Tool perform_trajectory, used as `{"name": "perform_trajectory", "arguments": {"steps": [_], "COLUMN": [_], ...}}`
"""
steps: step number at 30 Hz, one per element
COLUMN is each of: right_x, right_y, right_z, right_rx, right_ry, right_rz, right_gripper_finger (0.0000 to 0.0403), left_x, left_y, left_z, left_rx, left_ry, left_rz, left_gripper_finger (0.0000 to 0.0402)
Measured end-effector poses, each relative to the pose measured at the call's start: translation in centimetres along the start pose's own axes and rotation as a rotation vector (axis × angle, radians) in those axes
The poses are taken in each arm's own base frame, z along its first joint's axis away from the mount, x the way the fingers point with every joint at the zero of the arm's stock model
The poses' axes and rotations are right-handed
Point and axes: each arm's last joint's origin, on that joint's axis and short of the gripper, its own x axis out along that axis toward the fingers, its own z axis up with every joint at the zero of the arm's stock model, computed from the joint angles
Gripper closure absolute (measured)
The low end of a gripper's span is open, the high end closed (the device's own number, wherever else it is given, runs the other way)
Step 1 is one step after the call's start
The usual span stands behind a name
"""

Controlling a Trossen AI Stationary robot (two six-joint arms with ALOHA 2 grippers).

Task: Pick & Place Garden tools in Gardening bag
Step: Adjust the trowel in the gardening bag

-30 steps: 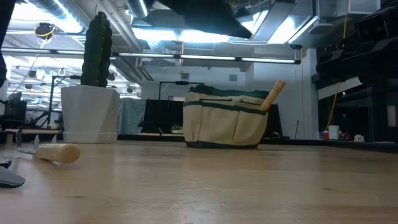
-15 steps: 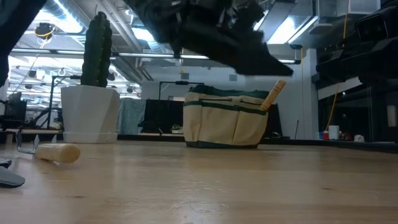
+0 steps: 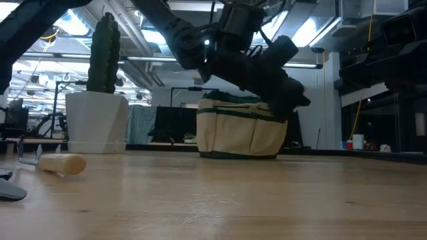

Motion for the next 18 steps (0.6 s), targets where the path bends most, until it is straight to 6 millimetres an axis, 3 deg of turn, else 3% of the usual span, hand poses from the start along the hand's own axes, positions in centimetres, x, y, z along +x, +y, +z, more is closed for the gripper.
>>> {"name": "perform_trajectory", "arguments": {"steps": [10, 18], "right_x": [0.0, 0.0], "right_y": [0.0, 0.0], "right_z": [0.0, 0.0], "right_rx": [0.0, 0.0], "right_ry": [0.0, 0.0], "right_rz": [0.0, 0.0], "right_gripper_finger": [0.0183, 0.0183], "left_x": [-0.3, -1.0], "left_y": [1.8, 1.0], "left_z": [0.4, 1.3], "left_rx": [0.073, 0.129], "left_ry": [0.142, 0.176], "left_rz": [0.286, 0.307], "left_gripper_finger": [0.04, 0.0394]}}
